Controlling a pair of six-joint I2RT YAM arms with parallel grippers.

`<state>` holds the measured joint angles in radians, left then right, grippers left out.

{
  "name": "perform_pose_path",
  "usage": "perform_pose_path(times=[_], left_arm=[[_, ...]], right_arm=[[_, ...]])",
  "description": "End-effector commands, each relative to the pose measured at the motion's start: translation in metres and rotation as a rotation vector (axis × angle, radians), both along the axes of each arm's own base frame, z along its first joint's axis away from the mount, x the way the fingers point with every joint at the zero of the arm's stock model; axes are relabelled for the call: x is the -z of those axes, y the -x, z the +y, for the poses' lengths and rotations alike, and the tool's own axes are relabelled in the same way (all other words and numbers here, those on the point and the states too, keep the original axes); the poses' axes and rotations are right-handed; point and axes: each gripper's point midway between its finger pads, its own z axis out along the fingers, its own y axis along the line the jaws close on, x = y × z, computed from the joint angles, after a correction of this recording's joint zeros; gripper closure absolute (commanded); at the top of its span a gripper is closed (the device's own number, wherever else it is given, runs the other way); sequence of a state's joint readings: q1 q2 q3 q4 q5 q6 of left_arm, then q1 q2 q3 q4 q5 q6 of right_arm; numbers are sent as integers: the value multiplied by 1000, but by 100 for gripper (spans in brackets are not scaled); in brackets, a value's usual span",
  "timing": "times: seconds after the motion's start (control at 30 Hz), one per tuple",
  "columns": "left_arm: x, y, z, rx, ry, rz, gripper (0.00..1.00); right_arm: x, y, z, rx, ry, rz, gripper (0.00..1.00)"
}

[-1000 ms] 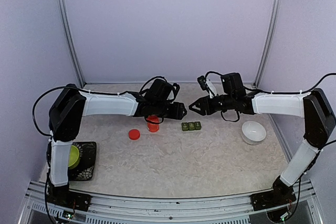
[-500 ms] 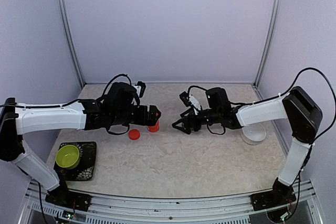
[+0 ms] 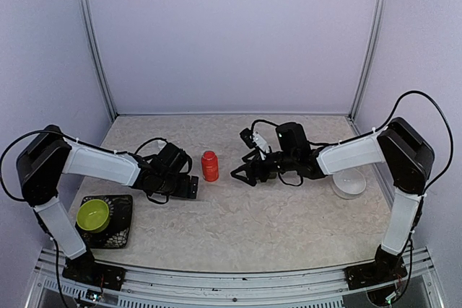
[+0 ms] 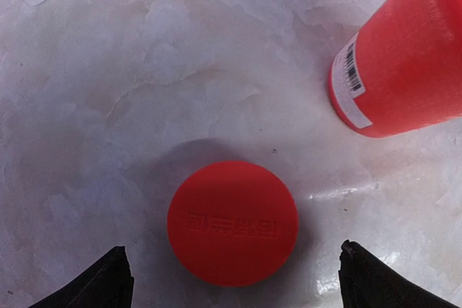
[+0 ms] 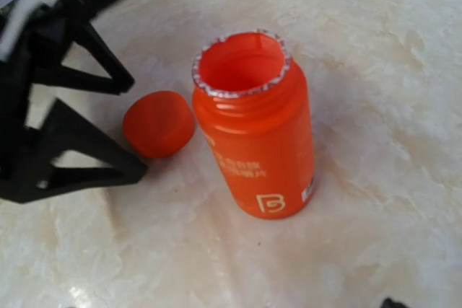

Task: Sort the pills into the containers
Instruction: Pick up the lid of the pill bottle from the center of the board.

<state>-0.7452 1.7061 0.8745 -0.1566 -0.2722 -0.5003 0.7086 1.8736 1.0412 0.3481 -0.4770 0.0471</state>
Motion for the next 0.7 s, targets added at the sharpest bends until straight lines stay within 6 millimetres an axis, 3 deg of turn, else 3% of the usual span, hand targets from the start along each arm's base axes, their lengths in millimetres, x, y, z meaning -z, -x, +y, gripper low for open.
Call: perform_pose_path(times=[0.0,0.17,0.67], left_arm=[[3,-19,-1,-21,-1,-32,6],[10,-27,2,-24,1,-22,16],[3,-34,-7,4,39,-34,40]], right_arm=[[-13,6,1,-9,-12,-34,12],[-13,8,1,-11,-10,-24,12],[8,6,2,-11,22,9,12]])
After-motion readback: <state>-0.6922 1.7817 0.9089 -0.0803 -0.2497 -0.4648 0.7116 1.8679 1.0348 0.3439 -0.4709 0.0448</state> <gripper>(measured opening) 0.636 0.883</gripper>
